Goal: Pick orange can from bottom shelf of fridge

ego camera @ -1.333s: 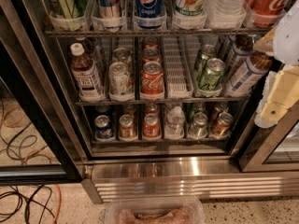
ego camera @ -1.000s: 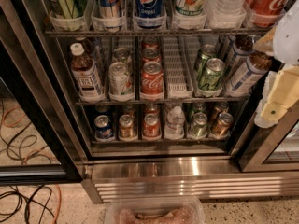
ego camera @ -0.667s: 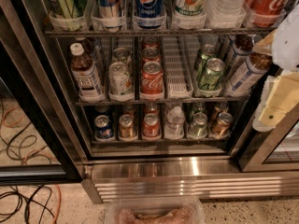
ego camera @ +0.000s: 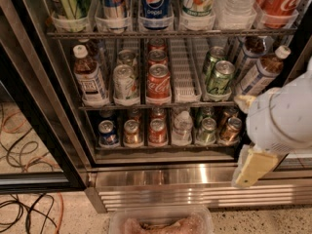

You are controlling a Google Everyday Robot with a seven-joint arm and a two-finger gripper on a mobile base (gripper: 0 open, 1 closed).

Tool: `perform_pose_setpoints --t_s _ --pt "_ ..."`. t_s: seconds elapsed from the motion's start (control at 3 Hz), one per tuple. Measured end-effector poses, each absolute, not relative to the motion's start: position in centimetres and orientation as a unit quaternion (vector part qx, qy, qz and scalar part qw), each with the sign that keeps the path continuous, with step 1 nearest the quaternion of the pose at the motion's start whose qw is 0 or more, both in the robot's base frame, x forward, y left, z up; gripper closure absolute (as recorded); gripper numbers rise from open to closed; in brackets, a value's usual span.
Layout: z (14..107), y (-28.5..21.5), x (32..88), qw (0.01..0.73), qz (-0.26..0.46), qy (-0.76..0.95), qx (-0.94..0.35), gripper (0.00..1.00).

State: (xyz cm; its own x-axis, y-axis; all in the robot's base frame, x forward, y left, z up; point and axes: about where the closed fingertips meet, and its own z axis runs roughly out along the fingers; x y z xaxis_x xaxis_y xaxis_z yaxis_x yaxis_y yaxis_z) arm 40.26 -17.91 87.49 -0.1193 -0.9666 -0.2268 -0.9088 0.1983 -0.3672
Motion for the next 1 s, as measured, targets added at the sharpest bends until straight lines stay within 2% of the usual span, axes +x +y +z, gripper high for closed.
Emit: perform_pose_setpoints --t_s 0.33,0.67,1.0 --pt "82.9 -16.3 43.3 0.239 -0.070 0.722 -0.646 0.00" --pt "83.8 -16.0 45.1 0.274 -0.088 0.716 -0.636 0.00" --pt "83.0 -15.5 44.8 0.297 -0.058 0.728 -0.615 0.00"
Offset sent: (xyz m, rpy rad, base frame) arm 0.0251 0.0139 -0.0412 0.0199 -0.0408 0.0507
